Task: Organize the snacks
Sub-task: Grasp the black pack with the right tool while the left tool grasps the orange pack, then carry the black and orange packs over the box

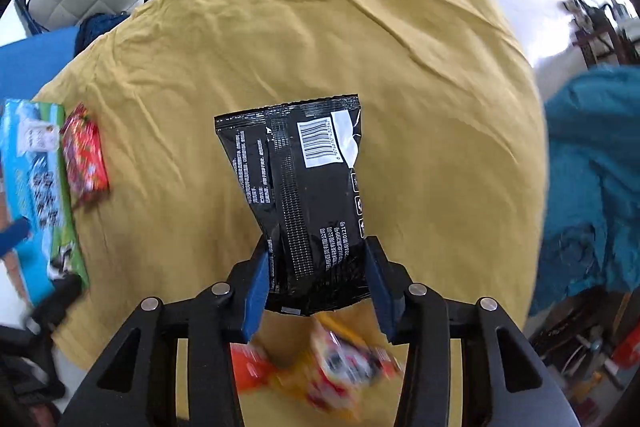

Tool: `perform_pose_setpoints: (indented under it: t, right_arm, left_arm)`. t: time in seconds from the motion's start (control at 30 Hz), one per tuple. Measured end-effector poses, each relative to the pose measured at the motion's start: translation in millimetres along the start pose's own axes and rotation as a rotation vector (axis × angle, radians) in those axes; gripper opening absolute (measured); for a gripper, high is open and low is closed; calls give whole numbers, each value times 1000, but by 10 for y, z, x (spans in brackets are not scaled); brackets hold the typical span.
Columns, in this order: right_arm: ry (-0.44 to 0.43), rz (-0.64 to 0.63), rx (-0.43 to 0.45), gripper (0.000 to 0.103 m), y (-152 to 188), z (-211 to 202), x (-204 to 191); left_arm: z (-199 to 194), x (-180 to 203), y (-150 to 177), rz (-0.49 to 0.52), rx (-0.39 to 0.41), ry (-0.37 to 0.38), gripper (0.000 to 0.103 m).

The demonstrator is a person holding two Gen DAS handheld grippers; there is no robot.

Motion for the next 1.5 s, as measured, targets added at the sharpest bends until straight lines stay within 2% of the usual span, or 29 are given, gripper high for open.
perform_pose_setpoints:
  t: [0.2, 0.3, 0.4, 0.47, 0.5, 0.57, 0.6, 0.73, 0.8, 0.83, 0.97, 1.1, 1.3, 1.33, 1.37, 1.5]
  right_arm:
    - [-77, 119, 47, 47, 881, -63, 478]
    - [-123, 230, 53, 47, 1429, 179, 677]
    - [-154, 339, 31, 47, 1750, 496, 843]
    - [-172, 386, 0, 47, 1879, 732, 961]
    - [-181, 404, -12, 47, 1906, 840, 975]
    - [-194, 422, -22, 47, 1934, 990, 995]
    - [-195, 429, -22, 47, 1934, 1029, 997]
    - [-201, 451, -6, 50, 1903, 1122, 975]
    - [-198, 454, -7, 52, 1892, 1162, 973]
    - [-198, 454, -7, 52, 1896, 1182, 980]
    - [-169, 448, -14, 52, 1852, 1174, 1026]
    - [-140, 442, -21, 52, 1823, 1204, 1022]
    - [-116, 430, -38, 48, 1842, 1200, 934]
    - [-116, 427, -39, 48, 1854, 1190, 927]
    - [-115, 424, -42, 47, 1877, 1173, 913]
    - [-133, 416, -41, 46, 1974, 1060, 814]
  left_arm:
    - [297, 649, 562, 159, -66, 54, 100]
    - [596, 848, 709, 188, -127, 74, 100]
    - [813, 992, 737, 201, -160, 94, 100]
    - [907, 1069, 713, 204, -163, 104, 92]
    - [953, 1105, 705, 205, -169, 113, 89]
    - [1045, 1163, 646, 188, -194, 151, 65]
    - [1088, 1182, 634, 179, -206, 163, 58]
    - [1152, 1167, 585, 149, -213, 174, 47]
    - [1106, 1082, 618, 146, -194, 141, 45]
    - [1089, 1000, 644, 142, -188, 86, 45]
    - [1070, 722, 748, 116, -179, 16, 45]
    - [1159, 635, 745, 79, -194, 45, 47]
    - [1196, 603, 702, 67, -175, 29, 44]
    - [1177, 591, 705, 60, -169, 35, 43]
    - [1143, 766, 765, 56, -164, 38, 43]
    - [899, 809, 885, 48, -128, 52, 43]
Point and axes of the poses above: each gripper's, at about its wrist camera, not at the fingertips, and z roughly the way its jaws point, x to its right, y to its underside, the point moved 10 cm from there along z, roughly the way its jaws point, and after that the axes turned 14 degrees about -x, right-handed, at the moved point
